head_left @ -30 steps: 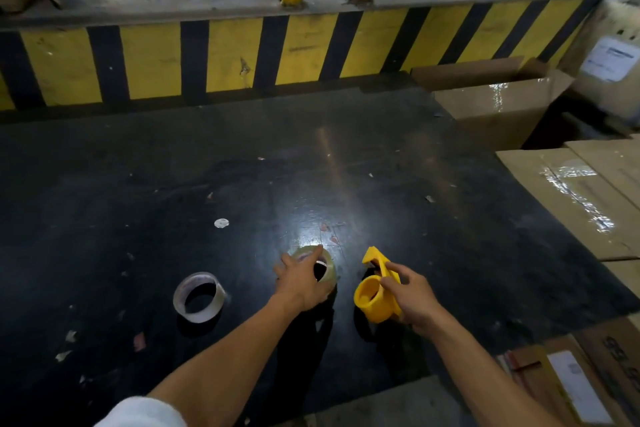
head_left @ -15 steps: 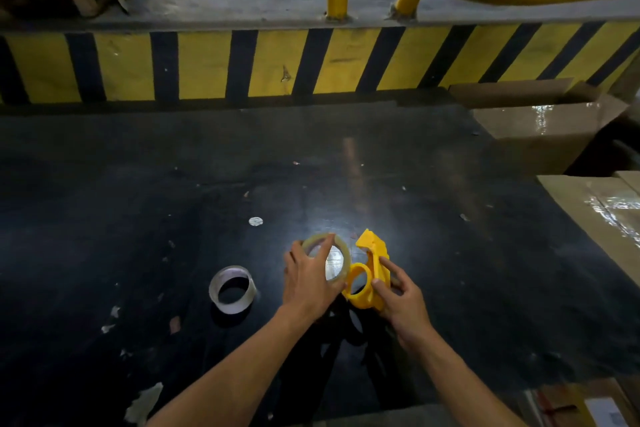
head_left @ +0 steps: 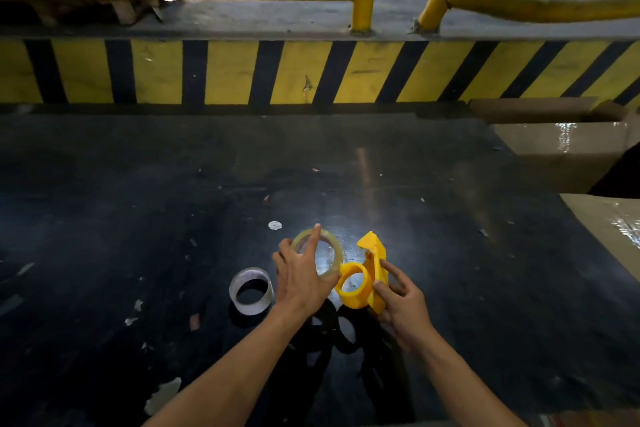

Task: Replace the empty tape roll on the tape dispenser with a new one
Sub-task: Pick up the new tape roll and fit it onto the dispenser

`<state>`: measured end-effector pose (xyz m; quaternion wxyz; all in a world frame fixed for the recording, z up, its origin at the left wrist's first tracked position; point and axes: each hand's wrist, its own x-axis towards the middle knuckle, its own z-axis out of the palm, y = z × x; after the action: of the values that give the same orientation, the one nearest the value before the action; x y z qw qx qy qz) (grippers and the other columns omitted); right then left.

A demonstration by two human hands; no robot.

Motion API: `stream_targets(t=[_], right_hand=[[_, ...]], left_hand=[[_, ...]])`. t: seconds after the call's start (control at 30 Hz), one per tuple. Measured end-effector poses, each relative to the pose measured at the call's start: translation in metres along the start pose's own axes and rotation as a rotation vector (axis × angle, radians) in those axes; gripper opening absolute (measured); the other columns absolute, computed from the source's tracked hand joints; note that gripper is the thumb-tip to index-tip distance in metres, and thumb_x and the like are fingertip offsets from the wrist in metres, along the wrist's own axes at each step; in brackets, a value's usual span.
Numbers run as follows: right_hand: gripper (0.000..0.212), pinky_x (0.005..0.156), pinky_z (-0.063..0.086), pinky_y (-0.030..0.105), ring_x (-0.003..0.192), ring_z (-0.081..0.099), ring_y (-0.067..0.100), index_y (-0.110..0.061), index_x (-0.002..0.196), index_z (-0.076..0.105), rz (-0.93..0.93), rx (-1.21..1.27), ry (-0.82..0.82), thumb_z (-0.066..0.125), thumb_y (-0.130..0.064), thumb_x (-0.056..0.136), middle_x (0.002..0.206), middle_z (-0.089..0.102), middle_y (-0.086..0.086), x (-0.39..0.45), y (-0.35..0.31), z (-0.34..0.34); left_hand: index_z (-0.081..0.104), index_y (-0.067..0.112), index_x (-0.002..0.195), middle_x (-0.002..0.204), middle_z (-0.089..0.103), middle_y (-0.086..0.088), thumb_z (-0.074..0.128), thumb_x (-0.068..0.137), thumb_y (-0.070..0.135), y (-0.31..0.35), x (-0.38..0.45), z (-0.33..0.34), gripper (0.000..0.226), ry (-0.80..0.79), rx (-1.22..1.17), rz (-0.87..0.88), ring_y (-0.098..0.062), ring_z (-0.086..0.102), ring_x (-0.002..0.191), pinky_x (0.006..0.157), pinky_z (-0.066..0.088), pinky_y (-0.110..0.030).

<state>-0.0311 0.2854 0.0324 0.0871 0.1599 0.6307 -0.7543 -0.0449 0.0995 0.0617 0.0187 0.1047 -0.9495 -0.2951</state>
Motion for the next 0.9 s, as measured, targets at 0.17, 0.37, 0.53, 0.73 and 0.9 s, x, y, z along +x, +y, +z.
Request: stream_targets(t=[0.17,0.37,0.53,0.73,0.9], right_hand=[[0.047,0.056,0.060,0.035,0.074,0.072,0.028,-0.028,0.132,0.059,0.041,0.046,-0.007,0.067,-0.008,0.090,0.104,0.074,0.023,-0.001,-0.008,0.005],[0.041,0.067,0.062,0.039,0.084,0.070,0.032,-0.030,0.129,0.061,0.050,0.070,-0.090,0.063,-0.009,0.094,0.108,0.072,0.027,-0.007,-0.014,0.013],[0.039,0.090,0.057,0.054,0.084,0.073,0.029,-0.033,0.123,0.064,0.028,0.075,-0.122,0.061,-0.007,0.094,0.101,0.076,0.021,-0.012,-0.017,0.011],[0.040,0.089,0.055,0.054,0.098,0.072,0.034,-0.035,0.126,0.064,-0.004,0.102,-0.144,0.058,-0.009,0.096,0.106,0.077,0.018,-0.017,-0.020,0.010],[0.040,0.078,0.055,0.041,0.099,0.068,0.034,-0.042,0.118,0.068,-0.017,0.147,-0.168,0.059,-0.011,0.095,0.115,0.069,0.029,-0.020,-0.026,0.011]], left_hand=[[0.010,0.048,0.158,0.138,0.031,-0.010,0.075,0.071,0.070,0.006,-0.003,-0.014,0.111,-0.043,-0.103,0.050,-0.030,0.034,0.126,0.106,0.041,-0.041],[0.002,0.047,0.159,0.134,0.035,-0.010,0.079,0.074,0.057,0.019,-0.007,-0.017,0.115,-0.195,-0.102,0.090,-0.034,0.037,0.126,0.106,0.038,-0.040],[-0.005,0.044,0.159,0.136,0.036,-0.012,0.079,0.072,0.062,0.023,-0.009,-0.016,0.122,-0.284,-0.052,0.055,-0.034,0.039,0.127,0.104,0.041,-0.043],[0.001,0.034,0.162,0.140,0.035,-0.013,0.074,0.081,0.058,0.026,-0.011,-0.019,0.111,-0.309,-0.107,0.036,-0.034,0.034,0.133,0.111,0.036,-0.045],[0.021,0.023,0.160,0.140,0.044,-0.014,0.054,0.102,0.026,0.026,-0.008,-0.026,0.067,-0.155,-0.155,0.040,-0.032,0.051,0.127,0.103,0.045,-0.040]])
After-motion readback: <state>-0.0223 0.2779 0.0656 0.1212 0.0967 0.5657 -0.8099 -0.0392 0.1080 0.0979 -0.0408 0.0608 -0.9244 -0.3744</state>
